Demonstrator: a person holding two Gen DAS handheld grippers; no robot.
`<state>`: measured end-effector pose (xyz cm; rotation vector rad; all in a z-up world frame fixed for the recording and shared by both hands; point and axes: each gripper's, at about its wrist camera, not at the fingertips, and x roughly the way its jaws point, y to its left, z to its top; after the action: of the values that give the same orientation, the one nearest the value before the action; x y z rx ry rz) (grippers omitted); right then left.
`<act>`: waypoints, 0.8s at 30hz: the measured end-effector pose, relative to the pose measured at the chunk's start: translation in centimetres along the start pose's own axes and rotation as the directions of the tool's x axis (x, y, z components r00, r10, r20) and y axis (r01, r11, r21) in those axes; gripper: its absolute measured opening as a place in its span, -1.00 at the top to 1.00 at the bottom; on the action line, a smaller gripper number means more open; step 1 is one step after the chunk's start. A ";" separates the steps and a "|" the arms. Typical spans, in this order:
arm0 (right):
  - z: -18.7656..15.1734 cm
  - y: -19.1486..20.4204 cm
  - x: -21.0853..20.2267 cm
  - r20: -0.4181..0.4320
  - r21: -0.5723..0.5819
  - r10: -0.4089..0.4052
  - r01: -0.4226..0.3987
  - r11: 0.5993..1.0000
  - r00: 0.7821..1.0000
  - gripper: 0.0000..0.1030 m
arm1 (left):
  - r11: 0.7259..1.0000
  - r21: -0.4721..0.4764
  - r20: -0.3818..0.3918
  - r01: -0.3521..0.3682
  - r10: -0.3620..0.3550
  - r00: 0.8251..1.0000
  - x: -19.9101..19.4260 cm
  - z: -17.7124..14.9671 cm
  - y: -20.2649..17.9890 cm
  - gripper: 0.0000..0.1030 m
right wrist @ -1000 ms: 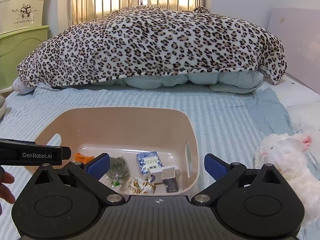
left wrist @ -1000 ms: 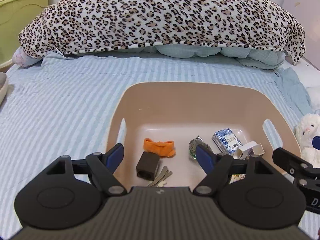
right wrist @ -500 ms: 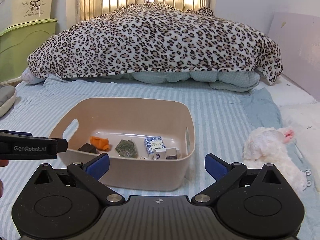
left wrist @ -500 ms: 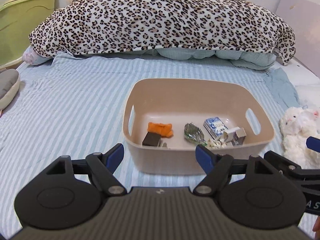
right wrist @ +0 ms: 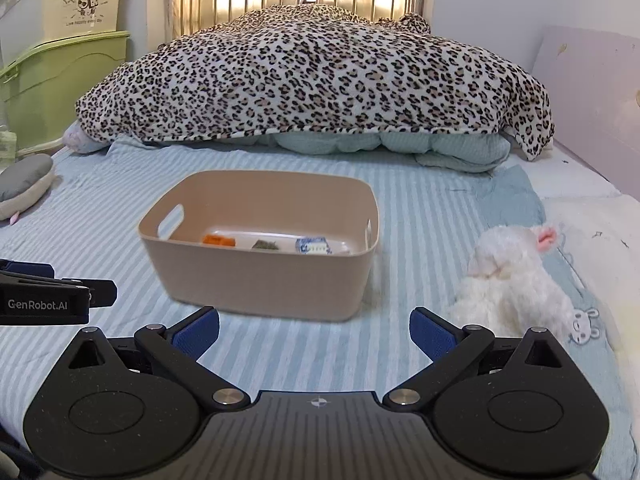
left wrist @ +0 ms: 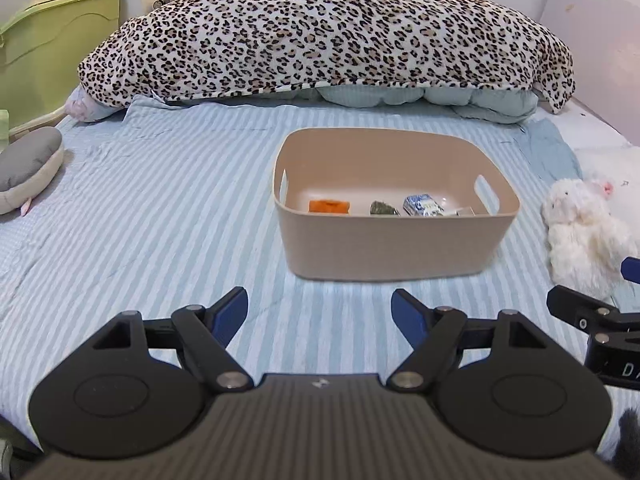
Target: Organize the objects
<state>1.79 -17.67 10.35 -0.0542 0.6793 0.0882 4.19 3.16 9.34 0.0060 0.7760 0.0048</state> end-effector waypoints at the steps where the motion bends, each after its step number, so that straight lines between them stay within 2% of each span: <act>1: -0.3 -0.1 -0.4 0.000 0.000 0.002 -0.002 1.000 1.000 -1.00 | 1.000 0.005 -0.001 0.002 -0.002 1.000 -0.4 -0.4 0.0 -0.54; 11: -3.6 -0.5 -3.8 -0.015 0.028 0.030 -0.029 0.999 0.999 -1.00 | 1.000 0.027 -0.045 0.003 -0.001 0.999 -3.1 -3.1 -0.1 -0.54; 24: -4.7 -0.7 -5.8 -0.018 0.005 0.023 -0.023 1.000 1.000 -1.00 | 0.999 0.031 -0.016 0.017 -0.017 1.000 -6.6 -6.0 -0.2 -0.54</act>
<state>-5.59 -19.10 10.32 -0.0423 0.6979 0.1081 -4.72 2.94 9.69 0.0290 0.7922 -0.0233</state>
